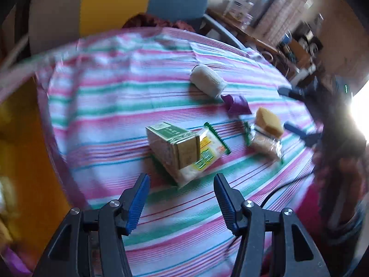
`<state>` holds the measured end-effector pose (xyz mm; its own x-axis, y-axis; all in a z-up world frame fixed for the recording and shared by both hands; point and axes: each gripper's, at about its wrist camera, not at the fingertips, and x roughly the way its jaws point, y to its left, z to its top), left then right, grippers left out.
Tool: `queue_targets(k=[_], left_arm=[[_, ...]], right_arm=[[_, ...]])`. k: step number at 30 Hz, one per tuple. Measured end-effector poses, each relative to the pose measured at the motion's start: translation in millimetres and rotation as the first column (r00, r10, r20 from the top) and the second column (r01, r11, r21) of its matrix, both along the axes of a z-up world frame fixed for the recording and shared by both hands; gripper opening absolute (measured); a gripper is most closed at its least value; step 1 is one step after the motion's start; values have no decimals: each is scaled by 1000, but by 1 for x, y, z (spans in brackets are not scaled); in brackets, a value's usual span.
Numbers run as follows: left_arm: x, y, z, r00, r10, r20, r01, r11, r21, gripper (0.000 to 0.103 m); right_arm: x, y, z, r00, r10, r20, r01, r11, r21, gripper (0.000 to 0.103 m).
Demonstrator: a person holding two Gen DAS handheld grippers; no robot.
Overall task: Organize objects
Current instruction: 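Grasp the green-and-white tea box with the left gripper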
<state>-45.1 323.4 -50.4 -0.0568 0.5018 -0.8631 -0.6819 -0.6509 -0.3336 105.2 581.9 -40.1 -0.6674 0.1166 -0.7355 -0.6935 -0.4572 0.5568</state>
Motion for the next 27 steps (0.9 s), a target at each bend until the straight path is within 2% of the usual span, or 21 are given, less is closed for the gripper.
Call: queue_targets(k=[2,5,7,10,12,15,19,22,24,27], left_arm=[[-18,2,-4,992,92,92,-93,996,4,58],[-40,3,-9,960,177,216,-184,983,13,58],[-48,12,-12,960,186,209,-180,983,-45,62],[-58,30,-16,959,170,226,-159,985,-67,71],[-61,46,-18,963,143,229,-127,988,-83,71],[-63,64,-25,955,132,265,-105,988,-114,72],[-64,76,-26,962,140,235,-112,985,-130,70],[-63,86,-21,982,91,166,-68,988,-139,70],[-65,83,-20,979,99,178,-79,990,-114,70],[-63,71,-10,988,99,119,-88,992,-91,74]], right_arm=[[-1,0,-1,1000,3,2,-3,1000,1,103],[-2,0,-1,1000,5,4,-5,1000,1,103],[-3,1,-3,1000,6,4,-6,1000,-5,103],[-5,0,-2,1000,16,3,-16,1000,-1,103],[-6,-1,-1,1000,23,5,-23,1000,8,103],[-5,-1,-2,1000,24,12,-24,1000,11,103],[-5,0,-3,1000,24,14,-24,1000,7,103],[-5,1,-3,1000,23,16,-23,1000,8,103],[-5,1,-3,1000,24,19,-24,1000,4,103],[-4,1,-2,1000,23,13,-23,1000,10,103]])
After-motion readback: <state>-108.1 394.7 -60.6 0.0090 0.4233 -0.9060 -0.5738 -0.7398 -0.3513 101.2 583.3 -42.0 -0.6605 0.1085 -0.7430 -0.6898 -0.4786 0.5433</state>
